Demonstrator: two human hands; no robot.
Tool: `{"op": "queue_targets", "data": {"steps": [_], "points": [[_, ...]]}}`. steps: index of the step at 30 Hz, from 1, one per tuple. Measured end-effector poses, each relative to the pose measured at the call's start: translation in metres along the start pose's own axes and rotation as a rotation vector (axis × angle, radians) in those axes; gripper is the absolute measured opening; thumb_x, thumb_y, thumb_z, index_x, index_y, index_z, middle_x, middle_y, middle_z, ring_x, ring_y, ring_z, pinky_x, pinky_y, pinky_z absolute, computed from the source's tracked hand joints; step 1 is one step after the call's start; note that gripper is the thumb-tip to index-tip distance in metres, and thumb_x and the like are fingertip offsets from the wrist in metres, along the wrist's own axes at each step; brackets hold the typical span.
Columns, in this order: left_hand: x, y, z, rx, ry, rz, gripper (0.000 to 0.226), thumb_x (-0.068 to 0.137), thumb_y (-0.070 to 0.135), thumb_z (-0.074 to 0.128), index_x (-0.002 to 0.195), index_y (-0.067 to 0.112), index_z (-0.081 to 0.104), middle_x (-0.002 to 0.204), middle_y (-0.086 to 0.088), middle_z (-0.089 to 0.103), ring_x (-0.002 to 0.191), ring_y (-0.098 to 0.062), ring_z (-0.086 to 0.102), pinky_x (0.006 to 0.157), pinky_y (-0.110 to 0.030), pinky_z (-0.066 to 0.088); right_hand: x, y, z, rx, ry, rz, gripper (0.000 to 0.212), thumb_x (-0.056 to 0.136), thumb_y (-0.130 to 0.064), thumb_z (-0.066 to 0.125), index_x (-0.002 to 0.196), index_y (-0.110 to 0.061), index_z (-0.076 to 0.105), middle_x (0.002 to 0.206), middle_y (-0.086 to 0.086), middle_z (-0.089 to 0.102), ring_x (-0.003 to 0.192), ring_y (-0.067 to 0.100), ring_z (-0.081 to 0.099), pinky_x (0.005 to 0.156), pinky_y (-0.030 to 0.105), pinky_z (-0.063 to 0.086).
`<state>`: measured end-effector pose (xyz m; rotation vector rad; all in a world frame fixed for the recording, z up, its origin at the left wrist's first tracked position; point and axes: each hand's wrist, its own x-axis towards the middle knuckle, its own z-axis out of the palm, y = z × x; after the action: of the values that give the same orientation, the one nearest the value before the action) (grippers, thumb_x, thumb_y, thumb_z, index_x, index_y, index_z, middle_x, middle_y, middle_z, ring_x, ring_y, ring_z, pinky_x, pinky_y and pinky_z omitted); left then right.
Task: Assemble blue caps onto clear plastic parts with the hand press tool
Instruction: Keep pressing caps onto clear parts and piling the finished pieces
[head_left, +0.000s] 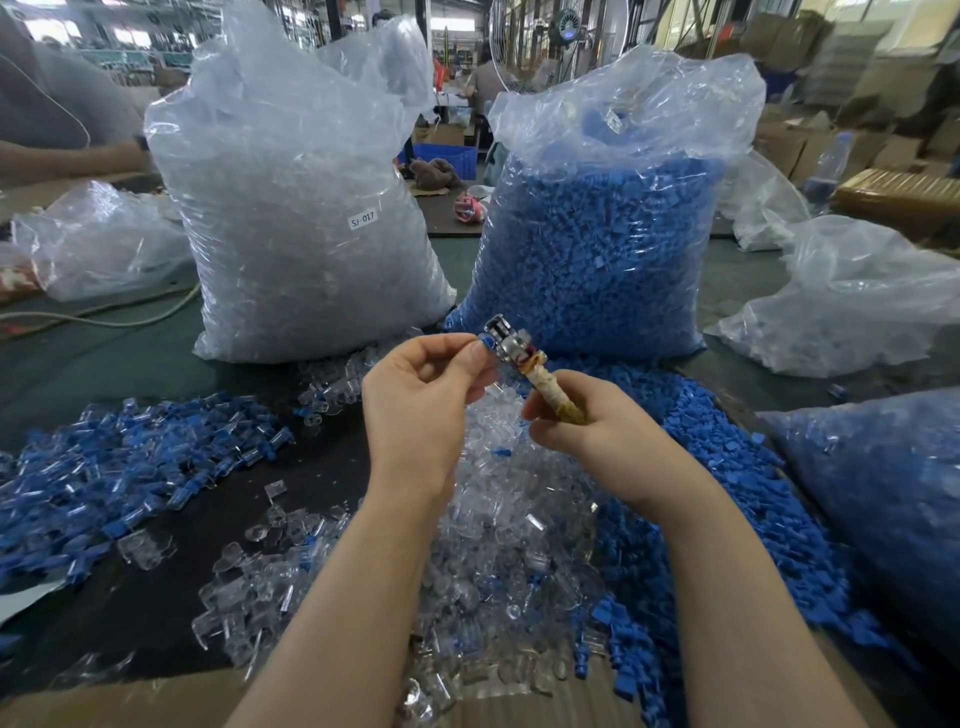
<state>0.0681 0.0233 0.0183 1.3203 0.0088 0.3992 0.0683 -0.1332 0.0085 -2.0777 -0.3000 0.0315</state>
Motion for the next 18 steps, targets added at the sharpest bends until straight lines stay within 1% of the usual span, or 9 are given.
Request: {"op": "queue_targets", "data": {"steps": [3, 8, 11, 14, 18], "points": [[-0.0001, 0.0002, -0.0007, -0.006, 0.004, 0.005, 0.013, 0.087, 0.0, 0.068, 0.081, 0.012, 0.069, 0.063, 0.004, 0.072, 0.061, -0.006, 0.069, 0.057, -0.015, 0.052, -0.0003, 0.0002, -0.0005, -0.009, -0.023, 0.006, 0.013, 0.087, -0.01, 0.064, 0.087, -0.022, 0.06, 0.075, -0.002, 0.056, 0.068, 0.017, 0.05, 0.067, 0.036, 0.042], [0.0007, 0.0011, -0.0027, -0.012, 0.007, 0.007, 0.014, 0.088, 0.001, 0.068, 0.081, 0.013, 0.069, 0.065, 0.004, 0.072, 0.062, -0.006, 0.069, 0.059, -0.016, 0.052, 0.0003, 0.0006, -0.0003, -0.037, -0.062, 0.019, 0.014, 0.086, -0.009, 0.063, 0.092, -0.02, 0.059, 0.082, 0.005, 0.055, 0.071, 0.02, 0.049, 0.068, 0.037, 0.04], [0.001, 0.0031, -0.0031, -0.005, 0.007, 0.014, 0.014, 0.088, 0.001, 0.068, 0.08, 0.013, 0.068, 0.063, 0.005, 0.072, 0.06, -0.005, 0.068, 0.058, -0.015, 0.053, -0.0002, -0.0001, -0.0003, -0.059, -0.069, 0.013, 0.014, 0.086, -0.009, 0.062, 0.091, -0.021, 0.057, 0.079, 0.003, 0.053, 0.068, 0.018, 0.047, 0.064, 0.036, 0.039], [0.0016, 0.0044, -0.0039, 0.003, 0.005, 0.02, 0.013, 0.087, 0.001, 0.068, 0.081, 0.012, 0.068, 0.063, 0.004, 0.072, 0.06, -0.005, 0.068, 0.058, -0.015, 0.052, -0.0008, -0.0016, 0.0008, -0.083, -0.061, 0.002, 0.016, 0.085, -0.008, 0.06, 0.089, -0.023, 0.055, 0.074, -0.003, 0.051, 0.062, 0.014, 0.045, 0.06, 0.034, 0.039], [0.0022, 0.0053, -0.0059, 0.012, -0.001, 0.025, 0.012, 0.087, 0.001, 0.069, 0.081, 0.012, 0.069, 0.065, 0.004, 0.072, 0.062, -0.007, 0.069, 0.06, -0.015, 0.053, -0.0007, -0.0034, 0.0031, -0.069, -0.067, 0.009, 0.017, 0.085, -0.008, 0.061, 0.09, -0.023, 0.055, 0.073, -0.003, 0.05, 0.061, 0.013, 0.044, 0.06, 0.033, 0.038]]}}
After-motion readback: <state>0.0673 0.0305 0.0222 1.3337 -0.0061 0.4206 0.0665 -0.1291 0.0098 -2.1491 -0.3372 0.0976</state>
